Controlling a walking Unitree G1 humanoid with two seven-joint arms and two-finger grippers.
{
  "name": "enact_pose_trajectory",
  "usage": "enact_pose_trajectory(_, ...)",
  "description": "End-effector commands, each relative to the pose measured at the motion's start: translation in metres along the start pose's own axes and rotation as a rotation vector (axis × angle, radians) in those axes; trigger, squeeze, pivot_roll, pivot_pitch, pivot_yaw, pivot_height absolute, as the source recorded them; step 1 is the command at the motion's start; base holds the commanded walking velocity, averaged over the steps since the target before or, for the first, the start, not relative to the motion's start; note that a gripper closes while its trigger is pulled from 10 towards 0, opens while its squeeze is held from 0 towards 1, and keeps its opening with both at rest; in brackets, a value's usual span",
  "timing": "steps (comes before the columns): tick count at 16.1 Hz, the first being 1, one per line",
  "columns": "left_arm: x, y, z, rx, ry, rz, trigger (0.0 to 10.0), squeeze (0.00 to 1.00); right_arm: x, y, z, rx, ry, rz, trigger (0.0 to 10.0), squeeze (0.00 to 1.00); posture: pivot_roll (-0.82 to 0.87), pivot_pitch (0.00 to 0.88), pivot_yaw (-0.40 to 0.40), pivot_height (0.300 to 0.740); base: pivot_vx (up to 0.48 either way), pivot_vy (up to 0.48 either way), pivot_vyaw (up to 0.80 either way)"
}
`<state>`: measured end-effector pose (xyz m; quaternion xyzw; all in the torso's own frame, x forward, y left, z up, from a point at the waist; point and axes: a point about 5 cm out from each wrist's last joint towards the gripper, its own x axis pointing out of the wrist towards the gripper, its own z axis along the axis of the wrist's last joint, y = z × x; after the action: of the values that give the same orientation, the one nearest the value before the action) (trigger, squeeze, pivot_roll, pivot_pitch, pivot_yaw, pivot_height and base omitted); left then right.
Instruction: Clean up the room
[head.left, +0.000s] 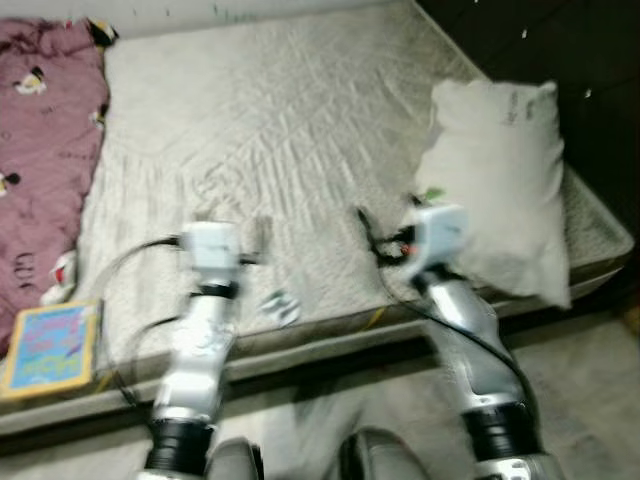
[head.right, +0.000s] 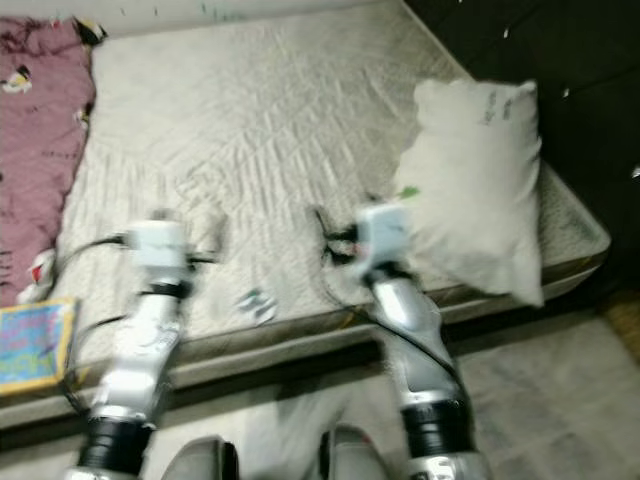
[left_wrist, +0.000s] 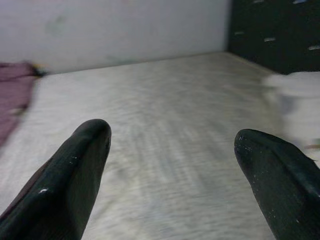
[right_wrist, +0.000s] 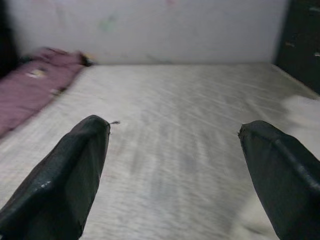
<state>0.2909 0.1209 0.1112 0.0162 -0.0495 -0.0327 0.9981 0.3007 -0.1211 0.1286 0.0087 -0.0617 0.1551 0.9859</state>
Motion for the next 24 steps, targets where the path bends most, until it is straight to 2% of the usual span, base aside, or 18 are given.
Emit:
enact_pose_trajectory(1,-0.002,0.016,-0.003,0.02,0.009,0.046,10.0,0.0,0.005,0.014,0.006,0.02,-0.027,0.041,10.0,0.0,-0.01,0.161,-0.028,0.74,0.289,0.0,0.0)
enact_pose_trajectory(8,-0.002,0.014,-0.003,0.021,0.02,0.08,10.0,0.0,0.004,0.005,0.003,-0.031,-0.01,0.011,10.0,0.0,-0.02,0.181,-0.03,0.74,0.0,0.0,0.0)
enact_pose_trajectory(10,-0.001,0.014,-0.004,0.014,0.025,0.083,10.0,0.0,0.005,0.007,0.004,-0.053,-0.015,0.023,10.0,0.0,-0.02,0.183,-0.028,0.74,0.0,0.0,0.67)
enact_pose_trajectory(14,0.0,0.014,-0.004,-0.003,0.031,0.084,10.0,0.0,0.006,0.009,0.003,-0.031,-0.013,0.021,10.0,0.0,-0.02,0.183,-0.029,0.74,0.0,0.0,0.6)
enact_pose_trajectory(15,0.001,0.014,-0.004,-0.012,0.028,0.08,10.0,0.0,0.006,0.008,0.002,-0.016,-0.008,0.011,10.0,0.0,-0.02,0.185,-0.03,0.74,0.0,0.48,0.0)
enact_pose_trajectory(19,0.001,0.014,-0.003,-0.015,0.026,0.074,10.0,0.0,0.008,0.008,-0.003,-0.053,0.027,-0.005,10.0,0.0,-0.02,0.185,-0.03,0.74,0.0,0.48,0.0)
enact_pose_trajectory(21,0.0,0.014,-0.003,-0.015,0.026,0.071,10.0,0.0,0.007,0.01,-0.005,-0.014,0.03,-0.001,10.0,0.0,-0.02,0.186,-0.028,0.74,0.0,0.48,0.0)
enact_pose_trajectory(23,0.001,0.014,-0.003,-0.013,0.021,0.073,10.0,0.0,0.009,0.012,0.0,-0.1,-0.015,-0.017,10.0,0.0,-0.02,0.184,-0.029,0.74,0.0,0.48,0.0)
enact_pose_trajectory(24,0.001,0.014,-0.002,-0.01,0.014,0.082,10.0,0.0,0.009,0.007,-0.005,-0.104,0.032,-0.044,10.0,0.0,-0.02,0.182,-0.03,0.74,0.0,0.0,0.0)
